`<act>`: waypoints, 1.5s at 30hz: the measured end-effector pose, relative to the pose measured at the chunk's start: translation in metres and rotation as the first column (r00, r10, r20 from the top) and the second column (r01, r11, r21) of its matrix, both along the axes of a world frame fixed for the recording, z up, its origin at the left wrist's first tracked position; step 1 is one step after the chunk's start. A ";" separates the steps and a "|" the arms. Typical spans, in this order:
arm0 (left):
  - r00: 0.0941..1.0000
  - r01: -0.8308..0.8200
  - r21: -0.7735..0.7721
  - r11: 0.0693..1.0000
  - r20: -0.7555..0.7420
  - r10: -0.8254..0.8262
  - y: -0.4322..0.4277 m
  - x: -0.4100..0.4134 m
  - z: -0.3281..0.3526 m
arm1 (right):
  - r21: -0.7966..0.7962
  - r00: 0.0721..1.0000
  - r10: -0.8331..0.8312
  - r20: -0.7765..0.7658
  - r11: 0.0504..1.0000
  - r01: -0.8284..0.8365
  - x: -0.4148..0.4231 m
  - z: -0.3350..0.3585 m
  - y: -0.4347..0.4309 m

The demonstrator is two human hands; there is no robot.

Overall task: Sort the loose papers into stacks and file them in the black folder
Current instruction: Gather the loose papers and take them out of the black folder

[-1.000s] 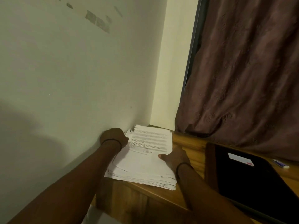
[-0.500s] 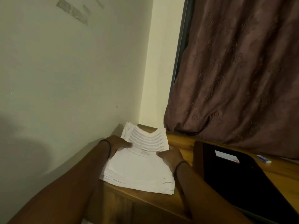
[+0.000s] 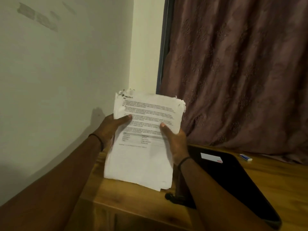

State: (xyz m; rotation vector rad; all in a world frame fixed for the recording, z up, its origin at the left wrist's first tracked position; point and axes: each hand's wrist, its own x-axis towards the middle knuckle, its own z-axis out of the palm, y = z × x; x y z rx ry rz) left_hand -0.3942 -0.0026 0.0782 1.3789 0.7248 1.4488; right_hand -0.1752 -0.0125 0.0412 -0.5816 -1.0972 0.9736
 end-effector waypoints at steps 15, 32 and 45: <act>0.986 -0.164 0.325 0.931 0.032 0.162 -0.008 0.009 0.042 | 0.230 0.978 -0.206 0.043 0.954 0.191 -0.006 0.064 -0.012; 0.958 -0.285 0.213 0.934 0.025 0.287 0.001 0.001 0.000 | 0.067 0.977 -0.209 0.039 0.976 0.206 -0.019 0.031 0.007; 0.890 -0.452 0.021 0.892 0.085 0.449 0.030 -0.002 0.004 | -0.100 0.971 -0.135 0.196 0.983 0.156 -0.017 -0.004 0.023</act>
